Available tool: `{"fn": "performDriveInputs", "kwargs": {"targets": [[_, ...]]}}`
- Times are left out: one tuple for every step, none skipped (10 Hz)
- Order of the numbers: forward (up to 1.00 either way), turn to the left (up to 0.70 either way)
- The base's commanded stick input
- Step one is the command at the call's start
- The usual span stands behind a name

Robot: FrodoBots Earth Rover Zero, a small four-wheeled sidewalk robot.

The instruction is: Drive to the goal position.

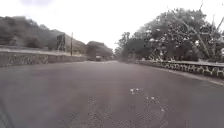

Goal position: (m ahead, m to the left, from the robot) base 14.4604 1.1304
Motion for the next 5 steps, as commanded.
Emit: {"fn": "performDriveInputs", "kwargs": {"targets": [[0.7,0.0],[0.7,0.0],[0.7,0.0],[0.7,0.0],[0.7,0.0]]}}
